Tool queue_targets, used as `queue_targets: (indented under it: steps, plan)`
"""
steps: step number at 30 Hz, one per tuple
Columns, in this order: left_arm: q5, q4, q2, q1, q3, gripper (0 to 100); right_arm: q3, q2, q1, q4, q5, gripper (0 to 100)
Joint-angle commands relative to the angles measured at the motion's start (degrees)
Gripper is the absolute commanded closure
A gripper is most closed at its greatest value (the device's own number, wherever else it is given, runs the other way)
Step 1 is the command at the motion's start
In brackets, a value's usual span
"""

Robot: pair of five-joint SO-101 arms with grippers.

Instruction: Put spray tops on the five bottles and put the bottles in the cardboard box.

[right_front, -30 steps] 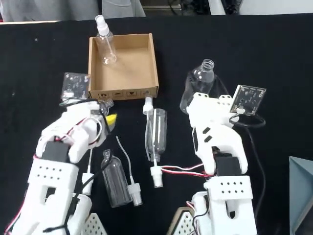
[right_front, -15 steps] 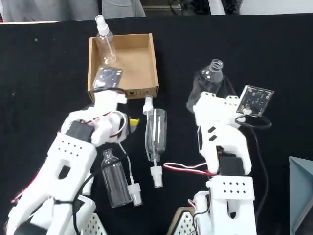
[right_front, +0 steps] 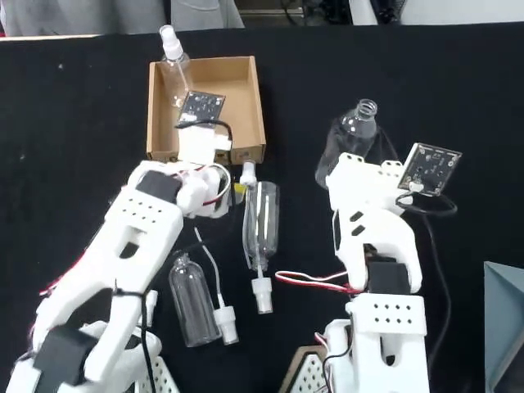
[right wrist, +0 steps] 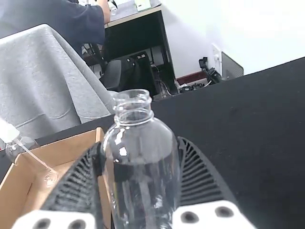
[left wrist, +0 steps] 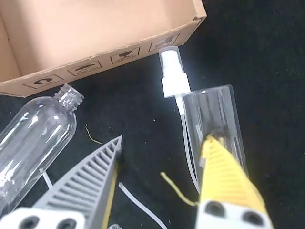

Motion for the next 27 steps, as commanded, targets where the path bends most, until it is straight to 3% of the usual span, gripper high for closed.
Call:
queue_targets:
  steps: [1, 10, 27]
  plan:
    - [0.7, 0.18, 3.43, 0.75, -6.9, 79, -0.31, -2.33, 1.23, -1.76, 0.09, 98.7]
    - [3.25, 0.09, 11.78, 4.44, -13.41, 80, -0.4, -2.42, 1.23, -1.76, 0.09, 98.7]
    - [7.82, 0.09, 22.59, 4.0, -23.96, 80, -0.48, -2.42, 1.23, -1.76, 0.09, 98.7]
